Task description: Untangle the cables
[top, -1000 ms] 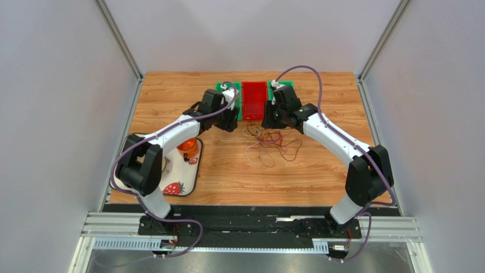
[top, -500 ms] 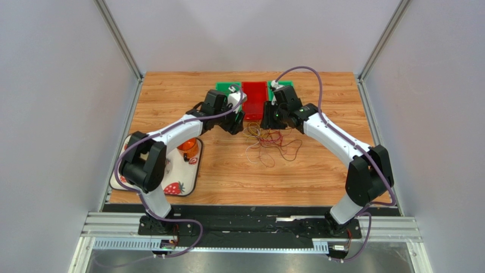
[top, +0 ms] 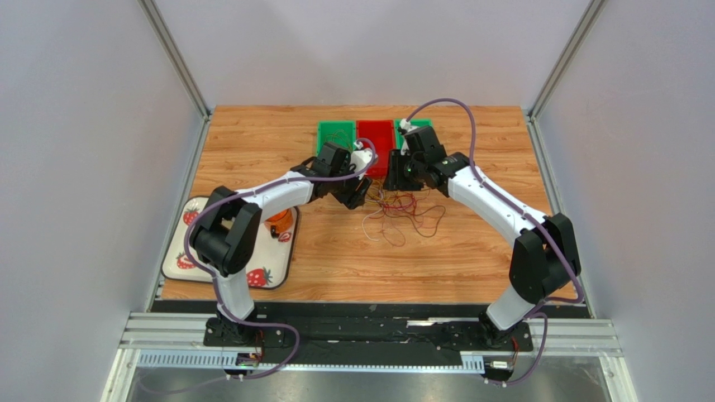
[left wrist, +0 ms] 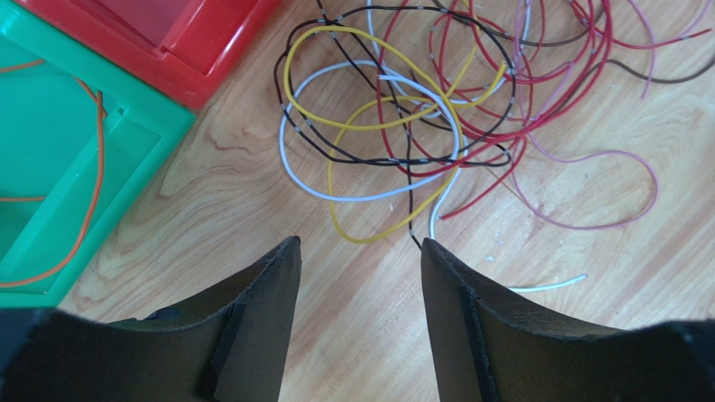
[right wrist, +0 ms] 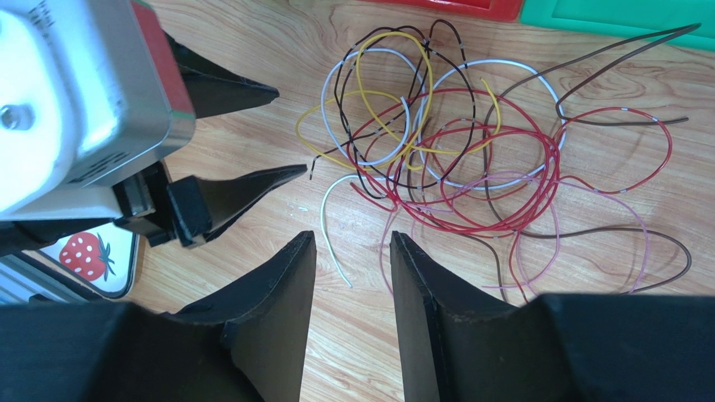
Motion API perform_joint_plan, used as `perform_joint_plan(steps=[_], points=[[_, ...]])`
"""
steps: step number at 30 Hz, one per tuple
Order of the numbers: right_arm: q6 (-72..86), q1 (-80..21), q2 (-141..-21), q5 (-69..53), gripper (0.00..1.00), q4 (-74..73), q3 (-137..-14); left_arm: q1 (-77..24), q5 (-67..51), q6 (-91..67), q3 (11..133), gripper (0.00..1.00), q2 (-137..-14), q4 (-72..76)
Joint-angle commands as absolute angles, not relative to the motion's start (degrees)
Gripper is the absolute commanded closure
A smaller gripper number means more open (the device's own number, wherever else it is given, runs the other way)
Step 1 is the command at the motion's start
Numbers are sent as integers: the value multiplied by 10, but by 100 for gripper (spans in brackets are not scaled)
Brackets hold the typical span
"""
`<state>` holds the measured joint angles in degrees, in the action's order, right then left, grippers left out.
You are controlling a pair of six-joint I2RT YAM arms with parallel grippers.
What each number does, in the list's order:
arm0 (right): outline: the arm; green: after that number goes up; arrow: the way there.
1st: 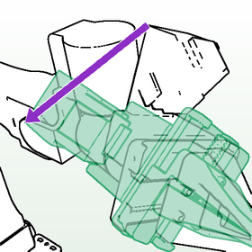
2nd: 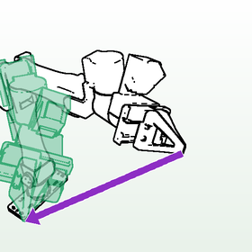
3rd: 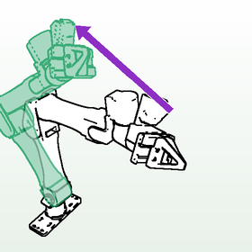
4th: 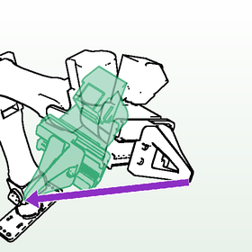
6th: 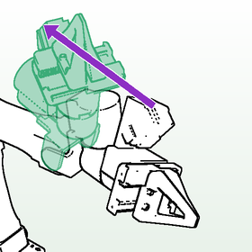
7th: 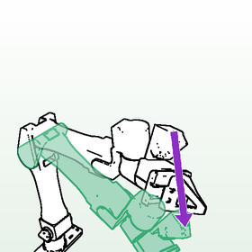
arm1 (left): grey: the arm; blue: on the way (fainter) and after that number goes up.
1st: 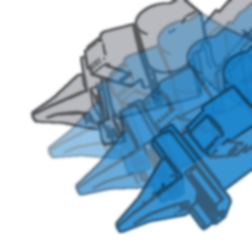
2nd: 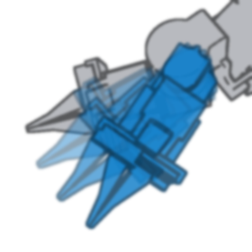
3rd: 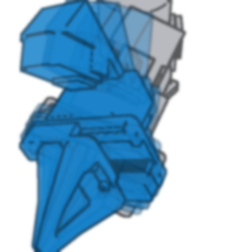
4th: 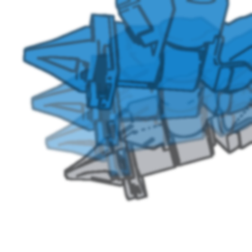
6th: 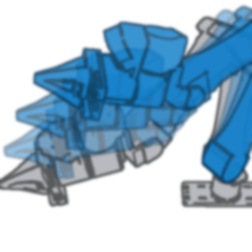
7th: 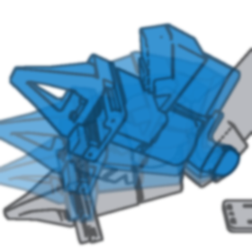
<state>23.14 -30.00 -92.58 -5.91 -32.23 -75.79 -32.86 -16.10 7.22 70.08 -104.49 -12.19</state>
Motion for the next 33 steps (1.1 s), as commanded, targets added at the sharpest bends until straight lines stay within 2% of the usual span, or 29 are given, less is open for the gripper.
perform_joint_plan(steps=[1, 9, 12, 13, 19, 22, 23, 24, 25, 28, 33], points=[[238, -296, -924, -70, 58, -294, -755, -334, -149, 92, 734, 37, -1061, -119], [238, -290, -925, -76, 58, -294, -755, -342, -149, 95, 752, 53, -1072, -131], [239, -288, -927, -78, 58, -293, -754, -341, -155, 88, 751, 64, -1071, -126], [239, -287, -929, -78, 58, -293, -754, -342, -163, 81, 752, 72, -1072, -127], [239, -285, -927, -80, 58, -293, -754, -342, -185, 73, 759, 94, -1081, -134], [240, -283, -927, -82, 58, -294, -754, -342, -192, 70, 756, 99, -1071, -134], [241, -282, -927, -83, 58, -294, -755, -342, -189, 73, 756, 96, -1062, -137], [241, -283, -927, -87, 58, -293, -755, -342, -173, 76, 749, 89, -1056, -139], [240, -283, -926, -88, 58, -294, -754, -342, -164, 77, 743, 72, -1049, -134], [242, -283, -926, -90, 58, -291, -752, -340, -147, 73, 737, 51, -1041, -146], [243, -283, -926, -101, 58, -286, -749, -344, -106, 103, 734, 44, -1048, -153]])
